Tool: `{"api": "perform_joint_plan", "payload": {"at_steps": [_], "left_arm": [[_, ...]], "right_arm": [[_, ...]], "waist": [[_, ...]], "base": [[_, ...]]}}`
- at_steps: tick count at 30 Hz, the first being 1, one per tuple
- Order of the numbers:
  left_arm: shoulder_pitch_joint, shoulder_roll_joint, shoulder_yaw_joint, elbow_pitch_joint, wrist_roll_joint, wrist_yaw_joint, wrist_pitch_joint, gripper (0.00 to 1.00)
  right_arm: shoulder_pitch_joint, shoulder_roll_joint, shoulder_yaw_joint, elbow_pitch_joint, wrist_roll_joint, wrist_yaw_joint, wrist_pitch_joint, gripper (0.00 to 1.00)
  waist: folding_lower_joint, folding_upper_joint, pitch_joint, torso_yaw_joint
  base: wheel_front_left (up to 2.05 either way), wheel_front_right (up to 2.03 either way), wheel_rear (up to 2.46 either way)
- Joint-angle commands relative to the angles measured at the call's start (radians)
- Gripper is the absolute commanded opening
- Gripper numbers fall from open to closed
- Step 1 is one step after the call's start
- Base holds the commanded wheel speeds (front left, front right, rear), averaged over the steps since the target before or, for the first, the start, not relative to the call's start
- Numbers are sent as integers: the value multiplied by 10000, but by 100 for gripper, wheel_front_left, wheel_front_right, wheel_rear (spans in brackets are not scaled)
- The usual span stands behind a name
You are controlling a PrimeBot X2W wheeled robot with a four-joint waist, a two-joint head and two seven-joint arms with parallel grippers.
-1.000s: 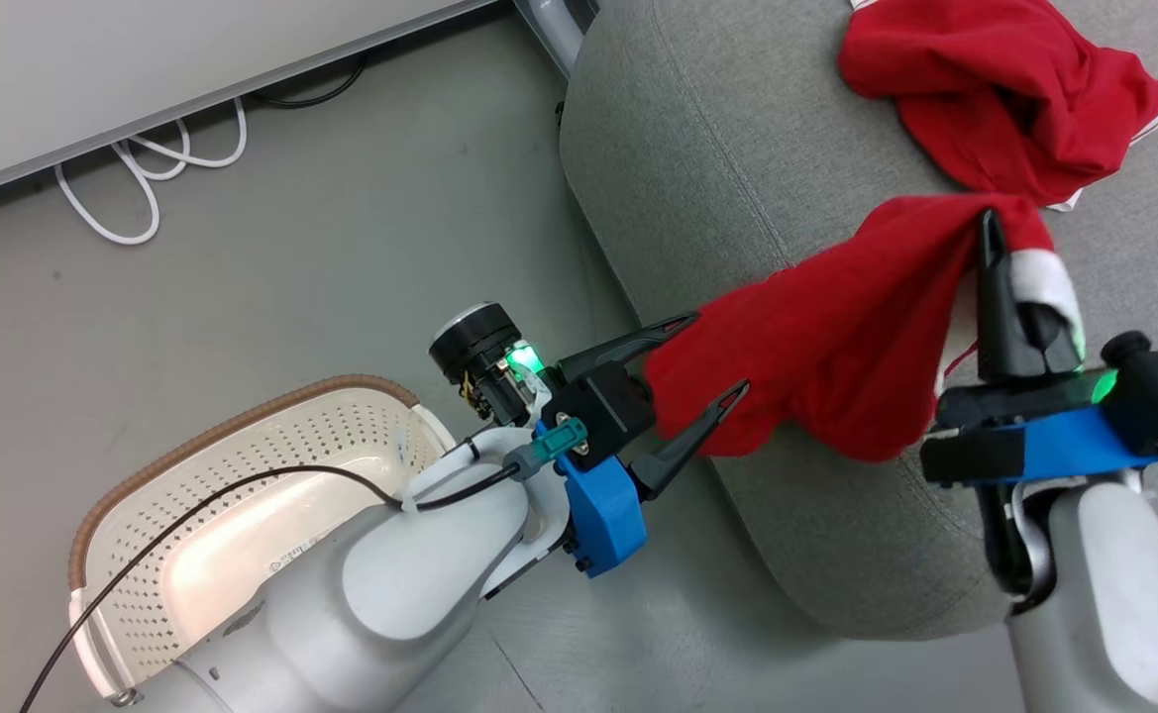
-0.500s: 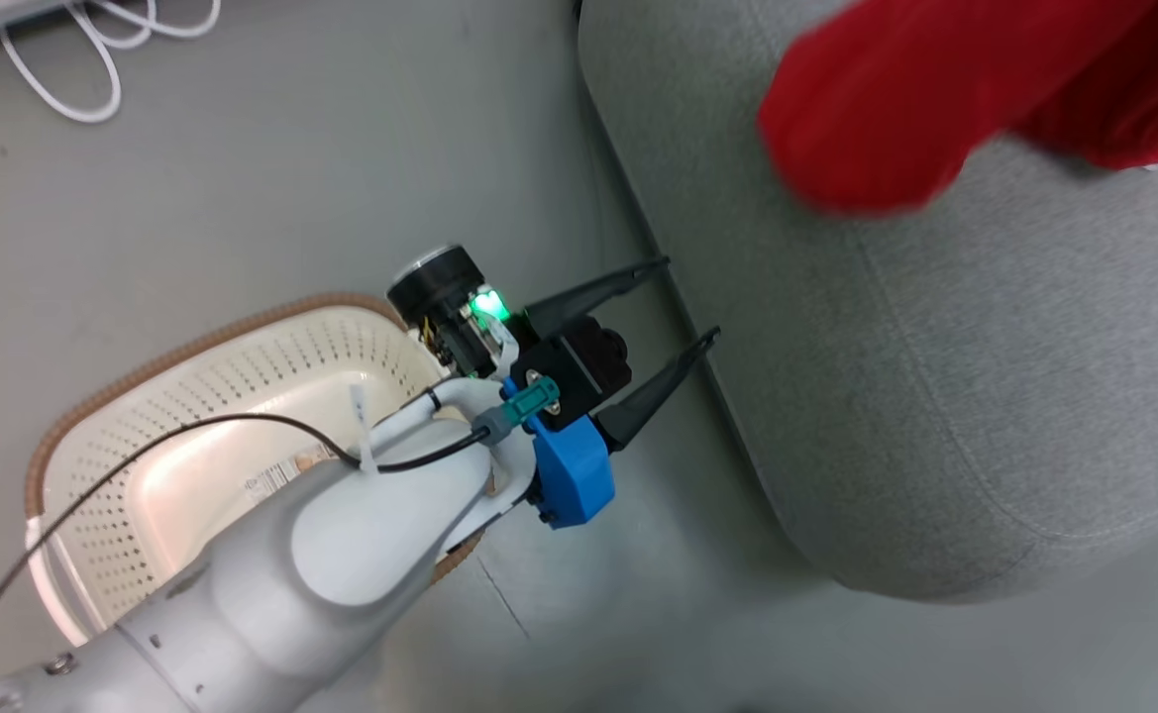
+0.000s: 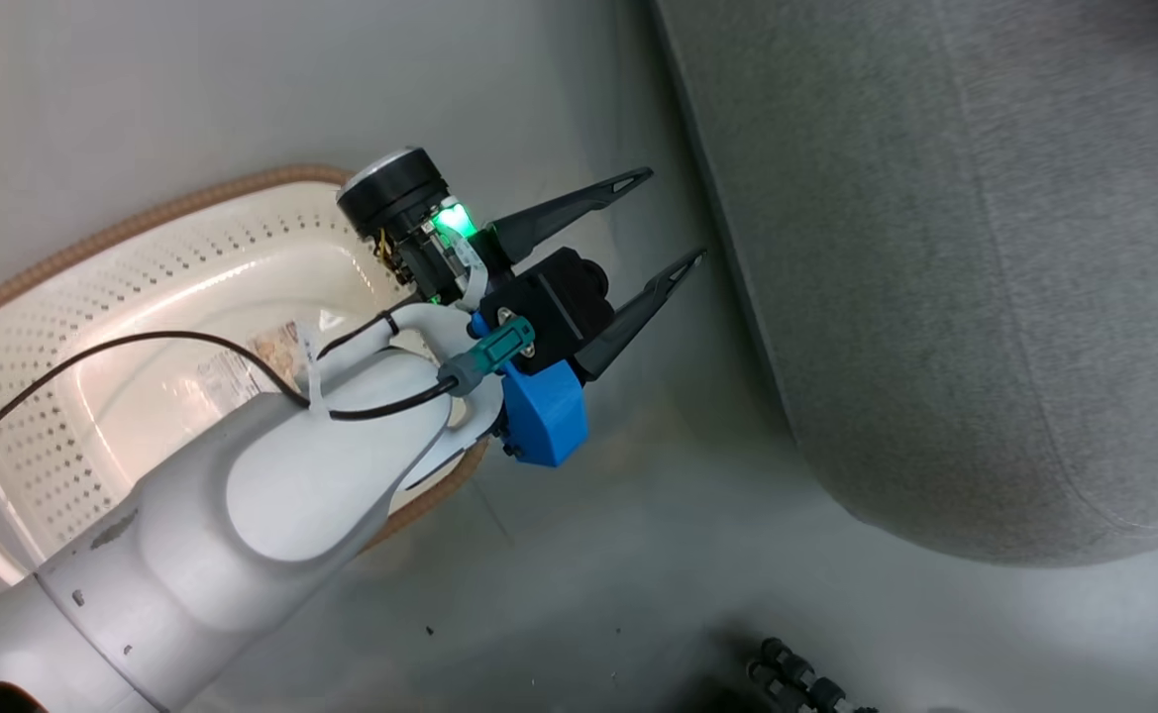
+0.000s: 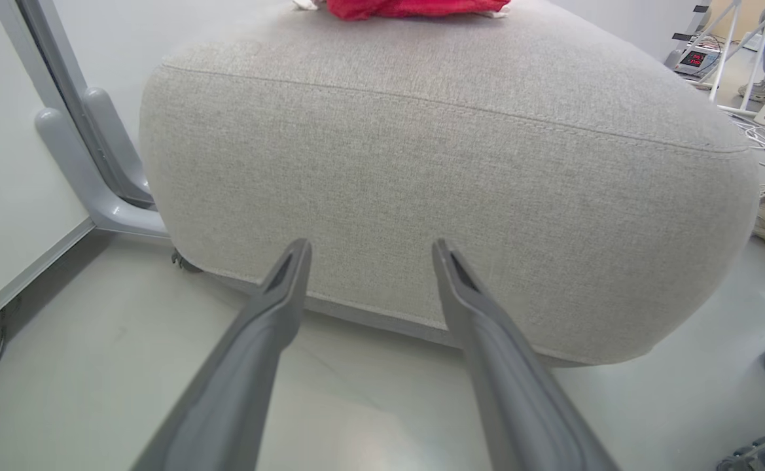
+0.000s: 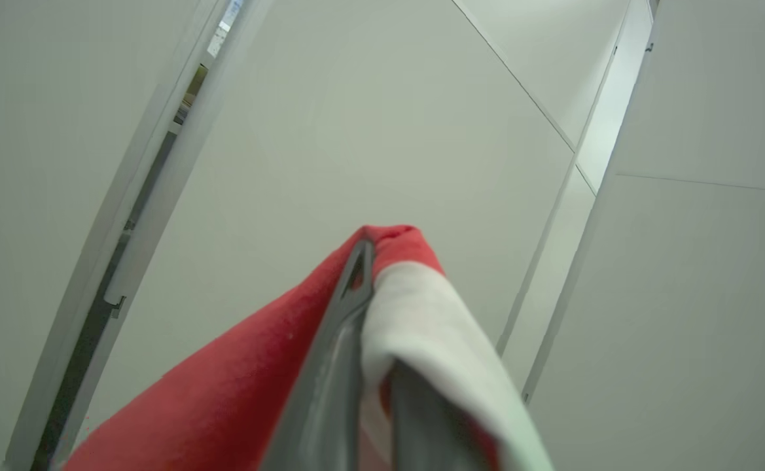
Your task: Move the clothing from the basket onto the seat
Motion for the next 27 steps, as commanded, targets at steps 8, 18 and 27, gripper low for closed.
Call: {"api": "perform_joint_plan", "payload": {"at_steps": [8, 18, 27], "left_arm": [[-310, 342, 45, -312, 92, 122, 20, 100], [-313, 322, -54, -415, 19, 148, -64, 100], [-93, 81, -213, -144, -76, 120, -308, 100]], "right_arm": [[494, -21, -323, 1555, -419, -3, 2, 0], [1527, 1536, -444, 2293, -1448, -3, 2, 0], [2152, 1443, -715, 2559, -1358, -5, 2, 41]], "waist": [[-2, -1, 834, 254], [-2, -1, 851, 380], [-2, -1, 561, 606]], "base": [[0, 0, 0], [0, 0, 0], [0, 0, 0]]}}
